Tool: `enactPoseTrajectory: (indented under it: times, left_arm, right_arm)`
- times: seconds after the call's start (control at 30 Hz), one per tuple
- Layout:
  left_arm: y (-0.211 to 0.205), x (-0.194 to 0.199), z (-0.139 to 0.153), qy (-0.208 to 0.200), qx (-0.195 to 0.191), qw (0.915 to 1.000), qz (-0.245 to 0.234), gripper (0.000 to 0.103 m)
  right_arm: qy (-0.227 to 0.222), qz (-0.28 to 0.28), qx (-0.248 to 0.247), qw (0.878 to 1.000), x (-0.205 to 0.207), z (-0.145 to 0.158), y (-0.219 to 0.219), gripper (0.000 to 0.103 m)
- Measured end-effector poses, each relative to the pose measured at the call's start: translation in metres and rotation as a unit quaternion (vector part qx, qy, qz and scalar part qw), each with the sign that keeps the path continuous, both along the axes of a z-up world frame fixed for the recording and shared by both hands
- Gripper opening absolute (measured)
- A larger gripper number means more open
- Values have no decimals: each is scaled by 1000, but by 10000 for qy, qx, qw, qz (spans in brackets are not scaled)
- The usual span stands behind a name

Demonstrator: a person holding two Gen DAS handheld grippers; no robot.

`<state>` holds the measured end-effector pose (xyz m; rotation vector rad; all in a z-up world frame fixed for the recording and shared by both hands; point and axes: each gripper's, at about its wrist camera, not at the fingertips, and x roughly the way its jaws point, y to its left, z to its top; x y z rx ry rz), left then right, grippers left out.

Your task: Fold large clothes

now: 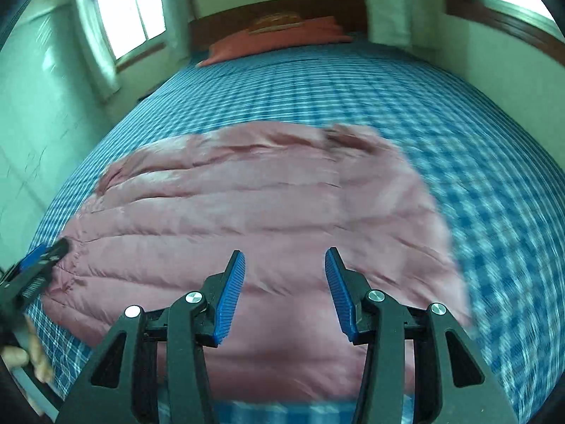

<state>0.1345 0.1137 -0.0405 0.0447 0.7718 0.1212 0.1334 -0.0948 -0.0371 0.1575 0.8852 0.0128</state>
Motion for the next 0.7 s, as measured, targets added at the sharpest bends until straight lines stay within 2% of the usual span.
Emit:
enactPoseTrajectory:
  times: [0.13, 0.27, 0.33, 0.43, 0.57, 0.7]
  left_arm:
    - [-20, 28, -10, 155, 140, 9998, 20, 68]
    - [-29, 54, -36, 522, 517, 9972, 104, 68]
    - [-27, 58, -51, 685, 481, 9964, 126, 68]
    - [-26, 58, -66, 644, 501, 9966, 148, 68]
    - [-30, 58, -71, 643, 641, 9958, 129, 68]
    - [-28, 56, -56, 654, 536, 9964, 42, 67]
  right_arm:
    - [34, 257, -330, 9991, 32, -6, 36, 48]
    - [265, 329, -677, 9968, 48, -30, 58, 48]
    - [461, 303, -680, 9962, 58, -50, 58, 48]
    - [393, 290, -788, 9957, 57, -64, 63, 48]
    - [393, 284, -759, 9959, 57, -65, 64, 48]
    - [281, 283, -623, 9973, 54, -44, 61, 48]
